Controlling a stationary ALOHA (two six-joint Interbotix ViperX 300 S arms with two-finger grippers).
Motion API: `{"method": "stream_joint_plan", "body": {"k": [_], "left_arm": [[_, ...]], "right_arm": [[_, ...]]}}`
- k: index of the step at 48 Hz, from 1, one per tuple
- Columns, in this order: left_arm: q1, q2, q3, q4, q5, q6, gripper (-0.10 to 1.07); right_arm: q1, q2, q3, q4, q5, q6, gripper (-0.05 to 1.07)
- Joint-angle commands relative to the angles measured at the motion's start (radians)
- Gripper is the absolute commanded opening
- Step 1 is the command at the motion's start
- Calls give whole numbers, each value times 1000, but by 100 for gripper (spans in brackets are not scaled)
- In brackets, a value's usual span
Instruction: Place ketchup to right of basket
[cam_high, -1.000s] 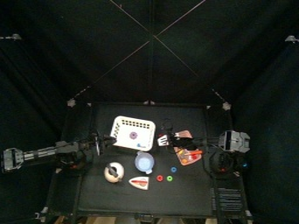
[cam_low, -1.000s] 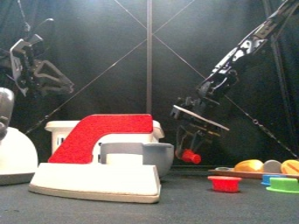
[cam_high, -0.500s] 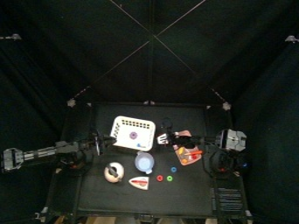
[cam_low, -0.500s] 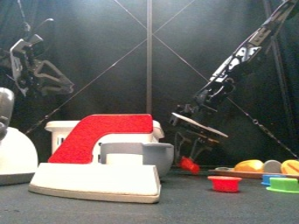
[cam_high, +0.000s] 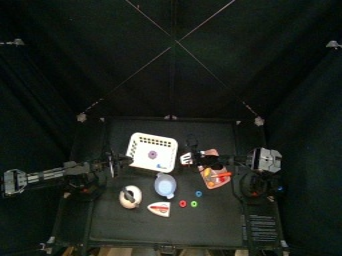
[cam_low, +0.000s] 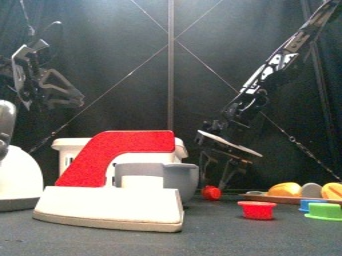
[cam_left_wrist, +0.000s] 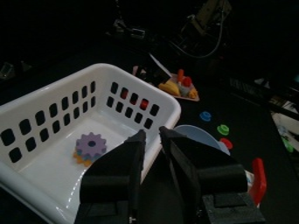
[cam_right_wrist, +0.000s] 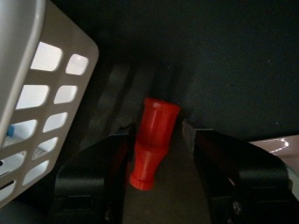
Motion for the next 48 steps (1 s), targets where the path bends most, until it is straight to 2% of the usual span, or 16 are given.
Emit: {"method": "stream_joint_plan", "body": {"k": [1, 15, 39, 48], "left_arm": [[0, 3, -12, -3, -3, 3, 65], [0, 3, -12, -3, -3, 3, 65], [0, 2, -12, -3, -3, 3, 65], [-2, 3, -11, -3, -3, 3, 65]], "right_arm": [[0, -44, -20, -5, 0, -2, 83], [14, -89, -20, -12, 0, -5, 83], [28, -87, -11, -46, 2, -9, 83], [63, -132, 14, -72, 5, -8, 83]]}}
